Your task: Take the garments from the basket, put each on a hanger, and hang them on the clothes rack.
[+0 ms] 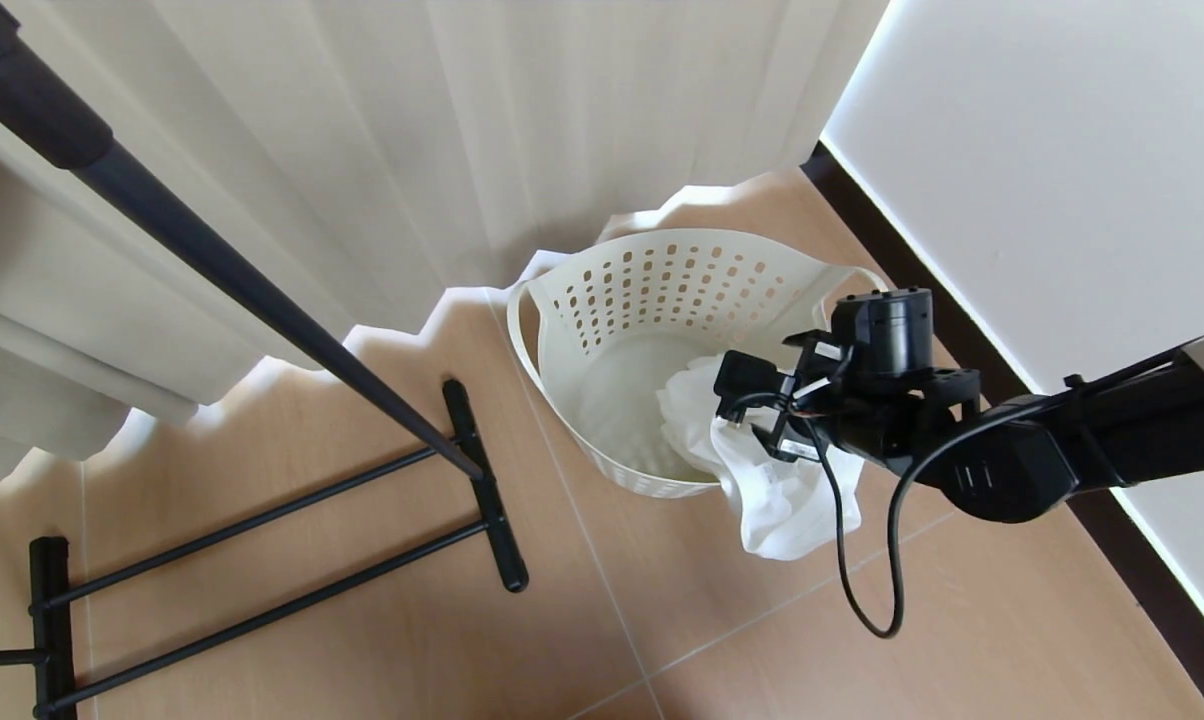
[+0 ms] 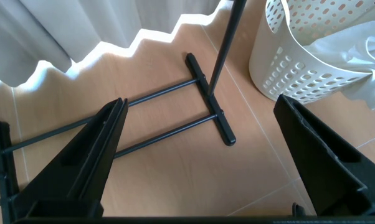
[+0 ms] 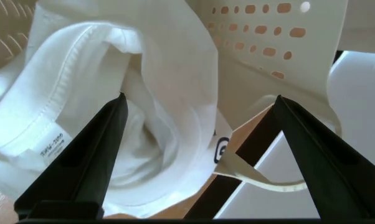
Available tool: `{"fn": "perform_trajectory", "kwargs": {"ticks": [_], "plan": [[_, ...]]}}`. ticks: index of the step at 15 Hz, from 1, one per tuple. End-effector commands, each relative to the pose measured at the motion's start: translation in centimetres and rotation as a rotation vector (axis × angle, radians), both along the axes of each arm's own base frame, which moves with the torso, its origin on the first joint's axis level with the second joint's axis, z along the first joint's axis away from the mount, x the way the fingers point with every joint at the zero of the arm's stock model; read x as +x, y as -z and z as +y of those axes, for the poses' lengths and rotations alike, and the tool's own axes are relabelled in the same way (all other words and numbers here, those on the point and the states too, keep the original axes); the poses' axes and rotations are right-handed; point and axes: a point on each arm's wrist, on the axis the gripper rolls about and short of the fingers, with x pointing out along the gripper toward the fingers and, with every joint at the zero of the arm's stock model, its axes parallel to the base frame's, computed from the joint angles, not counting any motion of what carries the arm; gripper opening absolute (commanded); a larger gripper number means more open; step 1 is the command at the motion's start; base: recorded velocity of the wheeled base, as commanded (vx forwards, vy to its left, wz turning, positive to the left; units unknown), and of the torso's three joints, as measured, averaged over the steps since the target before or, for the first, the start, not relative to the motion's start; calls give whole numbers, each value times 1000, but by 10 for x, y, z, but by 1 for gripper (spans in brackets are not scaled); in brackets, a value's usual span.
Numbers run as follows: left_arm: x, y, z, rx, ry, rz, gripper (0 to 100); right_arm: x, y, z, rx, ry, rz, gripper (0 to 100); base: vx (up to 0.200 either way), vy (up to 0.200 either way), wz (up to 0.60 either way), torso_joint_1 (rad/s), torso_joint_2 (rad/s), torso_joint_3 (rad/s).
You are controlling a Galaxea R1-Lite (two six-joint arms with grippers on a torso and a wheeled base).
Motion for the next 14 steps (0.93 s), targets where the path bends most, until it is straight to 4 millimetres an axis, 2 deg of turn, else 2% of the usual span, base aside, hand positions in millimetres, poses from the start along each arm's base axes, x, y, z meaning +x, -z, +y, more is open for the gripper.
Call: {"fn": "perform_trajectory", "kwargs": {"ticks": [1, 5, 8, 14], "plan": [[0, 0, 0, 0, -1, 1, 100, 16, 20, 7, -11, 5, 27, 100, 0, 0, 0, 0, 0, 0], [0, 0, 0, 0, -1, 1, 100, 44, 19, 3, 6, 60, -18, 100, 0, 0, 0, 0, 0, 0], [0, 0, 0, -2, -1, 1, 100, 57, 25, 8, 8, 81, -29, 100, 0, 0, 0, 0, 0, 0], [0, 0, 0, -2, -1, 1, 100, 67, 23, 13, 41, 90, -55, 100, 0, 0, 0, 0, 0, 0]]}}
